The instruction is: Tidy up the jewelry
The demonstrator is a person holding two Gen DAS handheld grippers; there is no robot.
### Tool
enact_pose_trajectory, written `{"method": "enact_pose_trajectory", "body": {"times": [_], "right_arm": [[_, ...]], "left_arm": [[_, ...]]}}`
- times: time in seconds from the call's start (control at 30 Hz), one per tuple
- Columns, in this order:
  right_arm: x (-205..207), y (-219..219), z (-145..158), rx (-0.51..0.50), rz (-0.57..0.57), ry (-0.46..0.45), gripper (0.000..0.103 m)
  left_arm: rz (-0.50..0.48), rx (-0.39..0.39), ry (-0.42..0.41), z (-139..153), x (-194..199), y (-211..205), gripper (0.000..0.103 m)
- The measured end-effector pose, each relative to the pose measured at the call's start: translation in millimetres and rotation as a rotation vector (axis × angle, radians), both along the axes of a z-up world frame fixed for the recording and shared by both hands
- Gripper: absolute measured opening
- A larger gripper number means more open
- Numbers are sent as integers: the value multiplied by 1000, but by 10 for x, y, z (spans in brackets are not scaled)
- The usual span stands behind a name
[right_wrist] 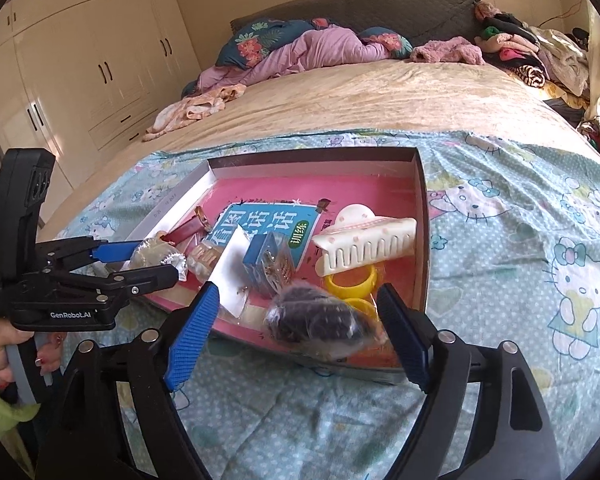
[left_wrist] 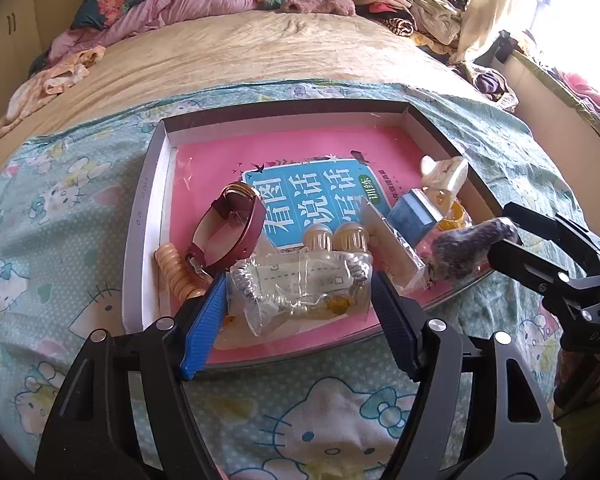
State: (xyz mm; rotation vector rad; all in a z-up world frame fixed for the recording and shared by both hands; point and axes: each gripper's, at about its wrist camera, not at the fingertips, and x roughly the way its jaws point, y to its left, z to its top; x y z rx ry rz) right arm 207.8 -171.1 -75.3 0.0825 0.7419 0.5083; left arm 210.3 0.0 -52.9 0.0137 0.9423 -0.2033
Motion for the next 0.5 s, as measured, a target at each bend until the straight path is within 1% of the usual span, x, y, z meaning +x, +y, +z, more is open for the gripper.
{"method": "enact_pose_trajectory", "body": {"times": [0.07,0.13,0.17,0.23,0.3,0.4,0.47,0.5], "right_arm": [[-63,-18,67,-8,-4,-17,83],[-129,-43,124,-8,-5,-25,83],[-166,-57,153,-6,-9,-29,87],[-244,-98,208,-3,-15,-41,90],[-327,-121,261,-5,-16,-54,90],[-462,-131,332,-12,-13,-68,91],[-557,-127,362,-19,-14,-77,96],[-601,-121,372,-23,-15,-83,97]], "left_arm": [[0,0,-13,38,-53,6,69],[2,-3,-23,75,-108,22,70],[2,-4,-30,99,-144,25,70],[3,-5,-43,147,-220,41,70],[4,-14,-54,197,-304,57,71],[2,-19,-70,257,-449,75,76],[1,-26,-78,286,-543,91,77],[2,-29,-80,295,-588,99,78]]}}
